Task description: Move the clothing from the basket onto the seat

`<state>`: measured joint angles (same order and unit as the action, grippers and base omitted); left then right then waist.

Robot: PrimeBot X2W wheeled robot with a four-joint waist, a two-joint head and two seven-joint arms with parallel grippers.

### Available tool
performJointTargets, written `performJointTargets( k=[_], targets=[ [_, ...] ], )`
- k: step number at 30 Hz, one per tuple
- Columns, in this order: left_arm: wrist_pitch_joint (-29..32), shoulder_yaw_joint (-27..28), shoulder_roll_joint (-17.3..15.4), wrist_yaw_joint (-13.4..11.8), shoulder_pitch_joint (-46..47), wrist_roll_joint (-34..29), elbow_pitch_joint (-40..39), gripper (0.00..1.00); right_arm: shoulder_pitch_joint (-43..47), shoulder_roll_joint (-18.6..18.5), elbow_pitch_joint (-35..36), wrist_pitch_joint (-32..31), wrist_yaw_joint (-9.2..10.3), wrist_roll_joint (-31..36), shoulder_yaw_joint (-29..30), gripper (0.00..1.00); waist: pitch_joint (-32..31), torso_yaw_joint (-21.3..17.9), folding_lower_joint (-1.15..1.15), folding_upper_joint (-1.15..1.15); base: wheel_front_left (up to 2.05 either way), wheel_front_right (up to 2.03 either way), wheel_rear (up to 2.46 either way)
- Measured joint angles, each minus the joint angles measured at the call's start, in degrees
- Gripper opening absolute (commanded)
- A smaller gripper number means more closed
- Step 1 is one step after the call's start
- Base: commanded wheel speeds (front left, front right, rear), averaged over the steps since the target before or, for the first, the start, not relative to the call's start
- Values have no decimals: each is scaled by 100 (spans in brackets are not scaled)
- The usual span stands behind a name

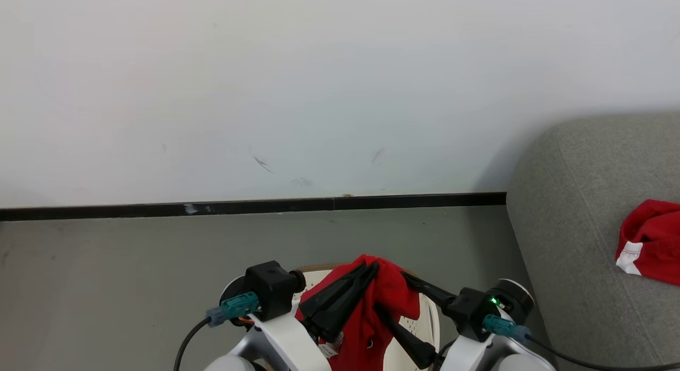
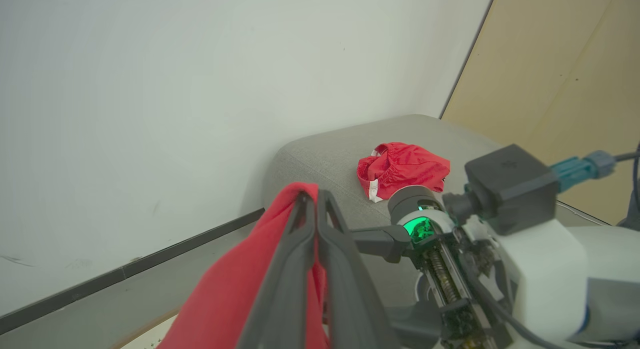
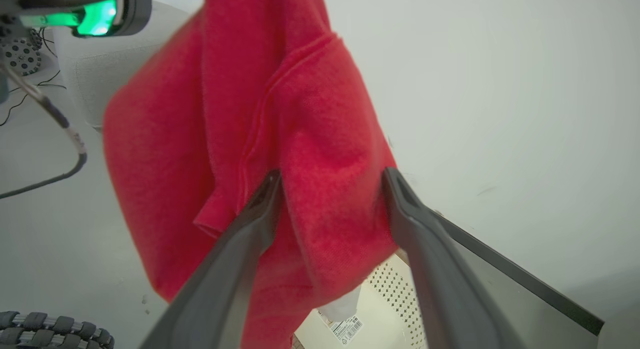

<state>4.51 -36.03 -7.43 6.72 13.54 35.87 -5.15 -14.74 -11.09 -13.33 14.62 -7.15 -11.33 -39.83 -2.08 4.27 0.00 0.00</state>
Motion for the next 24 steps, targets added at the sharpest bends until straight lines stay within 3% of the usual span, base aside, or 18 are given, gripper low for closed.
performJointTargets(
  k=[1,3,4,7,13,16,24],
  targets=[
    [3,1,-11,0,-1,16,-15,0,0,-2,-3,0,0,-24,-9,90,0,-2,0,0,0,0,0],
    [10,1,-22,0,-9,45,-46,0,0,-7,-16,0,0,-46,-27,53,1,-8,0,0,0,0,0],
    [35,0,-23,0,-13,52,-64,0,0,-10,-21,0,0,-57,-33,46,3,-11,0,0,0,0,0],
    [53,-1,-38,0,-13,93,-120,0,-4,-19,-24,0,0,-87,-41,3,11,-17,0,0,0,0,0],
    [53,22,-127,5,-13,90,-192,0,-83,-27,-18,0,0,-207,-36,0,41,-25,0,0,0,0,0],
    [46,85,-188,5,-13,53,-192,20,-87,-34,-7,0,0,-231,-12,0,56,-31,0,0,0,0,0],
    [-8,120,-215,-1,-68,30,-193,42,-153,-136,42,0,0,-310,360,0,83,-68,0,0,0,0,0]
  ],
)
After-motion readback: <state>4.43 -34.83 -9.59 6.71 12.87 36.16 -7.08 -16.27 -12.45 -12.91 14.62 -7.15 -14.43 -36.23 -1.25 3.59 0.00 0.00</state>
